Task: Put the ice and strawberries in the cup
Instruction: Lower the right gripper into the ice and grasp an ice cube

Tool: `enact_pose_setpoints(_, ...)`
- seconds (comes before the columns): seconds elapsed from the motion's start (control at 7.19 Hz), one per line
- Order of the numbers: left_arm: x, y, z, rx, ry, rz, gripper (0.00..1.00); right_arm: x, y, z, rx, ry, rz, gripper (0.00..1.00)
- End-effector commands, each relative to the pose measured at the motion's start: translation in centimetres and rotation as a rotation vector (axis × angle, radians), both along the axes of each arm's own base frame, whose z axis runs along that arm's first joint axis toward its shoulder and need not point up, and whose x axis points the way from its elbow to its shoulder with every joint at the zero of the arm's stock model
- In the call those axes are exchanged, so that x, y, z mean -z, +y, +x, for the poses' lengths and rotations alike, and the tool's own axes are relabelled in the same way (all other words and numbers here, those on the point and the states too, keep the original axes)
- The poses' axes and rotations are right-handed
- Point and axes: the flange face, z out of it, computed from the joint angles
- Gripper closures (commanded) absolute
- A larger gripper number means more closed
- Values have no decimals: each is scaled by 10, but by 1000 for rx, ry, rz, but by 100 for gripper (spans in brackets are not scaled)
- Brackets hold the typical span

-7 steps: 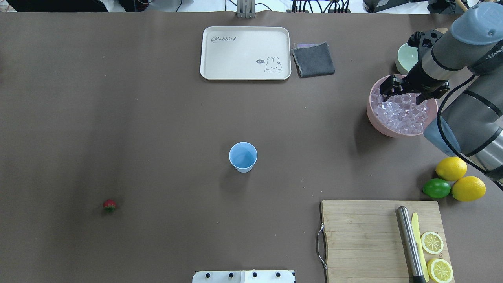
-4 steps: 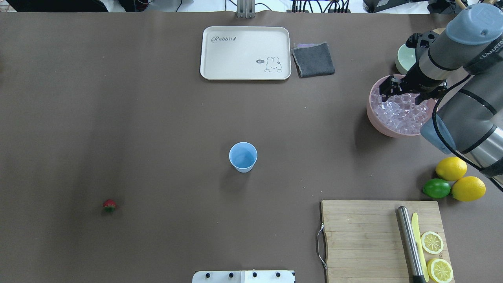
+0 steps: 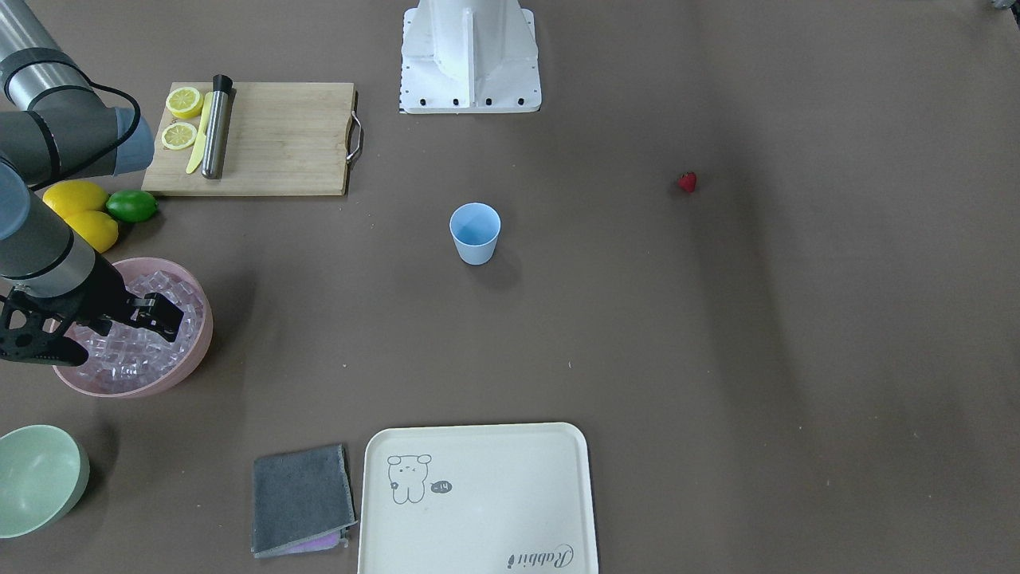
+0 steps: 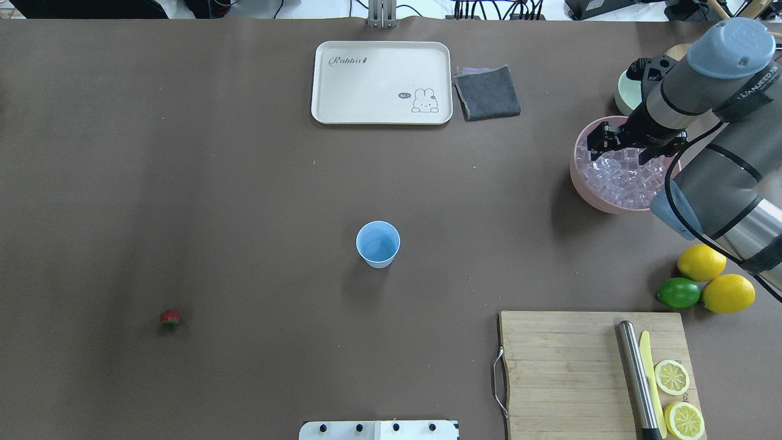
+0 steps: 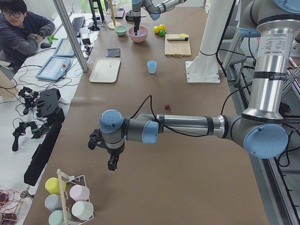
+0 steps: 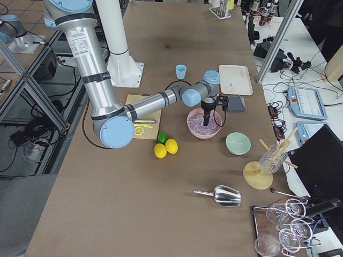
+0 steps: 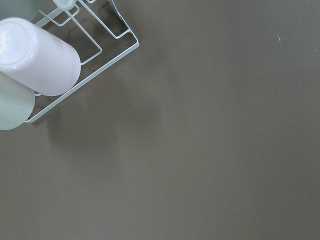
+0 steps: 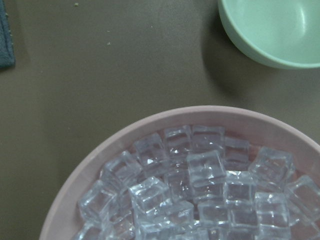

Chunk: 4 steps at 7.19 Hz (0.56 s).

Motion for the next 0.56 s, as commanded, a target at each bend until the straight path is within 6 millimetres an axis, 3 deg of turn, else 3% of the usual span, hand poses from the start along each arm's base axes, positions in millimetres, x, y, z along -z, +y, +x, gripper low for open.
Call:
enact_pose_setpoints(0.0,-11,-12,0,0,0,8,2,2,3,1,-3,-6,-9,2)
enact_pose_setpoints(0.42,-12,-12,0,0,0,7,2,0,7,-2,-1,-5,-20,2)
